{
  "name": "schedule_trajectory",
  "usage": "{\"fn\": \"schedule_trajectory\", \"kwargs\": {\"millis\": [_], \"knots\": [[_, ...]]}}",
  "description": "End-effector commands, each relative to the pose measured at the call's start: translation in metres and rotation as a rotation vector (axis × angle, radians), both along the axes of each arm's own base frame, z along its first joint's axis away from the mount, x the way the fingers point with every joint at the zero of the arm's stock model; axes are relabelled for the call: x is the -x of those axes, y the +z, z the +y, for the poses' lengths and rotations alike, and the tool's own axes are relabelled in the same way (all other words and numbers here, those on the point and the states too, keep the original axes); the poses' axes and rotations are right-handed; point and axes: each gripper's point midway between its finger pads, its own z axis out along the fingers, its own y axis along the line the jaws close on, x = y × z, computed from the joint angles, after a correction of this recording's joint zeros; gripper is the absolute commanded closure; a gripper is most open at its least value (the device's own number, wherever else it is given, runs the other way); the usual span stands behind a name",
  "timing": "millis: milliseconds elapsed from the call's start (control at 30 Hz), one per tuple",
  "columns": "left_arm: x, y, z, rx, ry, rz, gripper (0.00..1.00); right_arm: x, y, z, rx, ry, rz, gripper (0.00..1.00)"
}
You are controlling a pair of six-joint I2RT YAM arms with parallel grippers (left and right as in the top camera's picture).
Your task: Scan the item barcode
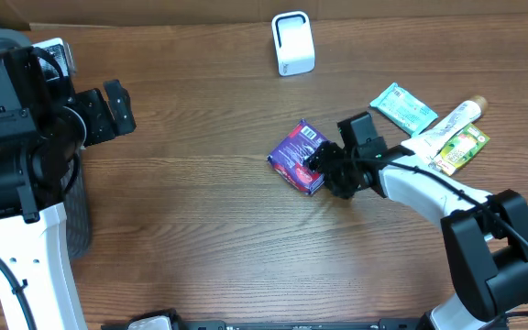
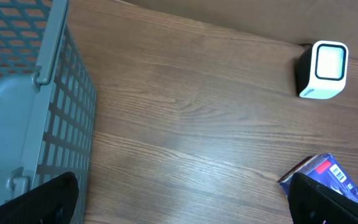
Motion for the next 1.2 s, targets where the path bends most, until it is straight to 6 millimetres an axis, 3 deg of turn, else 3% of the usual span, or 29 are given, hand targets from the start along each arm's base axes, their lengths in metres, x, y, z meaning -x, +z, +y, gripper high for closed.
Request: {"fn": "schedule_trajectory", "kwargs": {"millis": [0, 67, 233, 500, 633, 733, 800, 900, 1000, 1167], "knots": [[0.0, 0.004, 0.002, -0.005, 0.009, -0.012, 0.0, -0.001, -0.004, -0.007, 0.034, -0.037, -0.002, 0.46], [0.0, 0.004, 0.002, -0.005, 0.009, -0.012, 0.01, -0.001, -0.004, -0.007, 0.032, -0.037, 0.002, 0.56], [0.0, 0.004, 0.002, -0.005, 0.009, -0.012, 0.0, -0.005, 0.008, -0.006, -0.001, 0.089, -0.072, 0.57], [0.0, 0.004, 0.002, -0.005, 0.009, -0.012, 0.0, -0.013, 0.08, 0.01, -0.159, 0.553, -0.371, 0.54], [0.0, 0.004, 0.002, -0.005, 0.009, -0.012, 0.0, -0.008, 0.106, 0.005, -0.107, 0.718, -0.415, 0.55], [0.0, 0.004, 0.002, -0.005, 0.009, -0.012, 0.01, -0.012, 0.117, -0.002, -0.044, 0.722, -0.4, 0.55], [0.0, 0.004, 0.002, -0.005, 0.009, -0.012, 0.0, -0.018, 0.114, -0.01, -0.021, 0.591, -0.323, 0.38], [0.0, 0.004, 0.002, -0.005, 0.009, -0.012, 0.0, -0.019, 0.092, -0.032, 0.021, 0.271, -0.104, 0.29], [0.0, 0.004, 0.002, -0.005, 0.009, -0.012, 0.0, -0.009, 0.07, -0.04, 0.021, 0.116, 0.015, 0.27], [0.0, 0.004, 0.002, -0.005, 0.009, -0.012, 0.0, 0.001, 0.041, -0.032, -0.031, 0.071, 0.038, 0.28]]}}
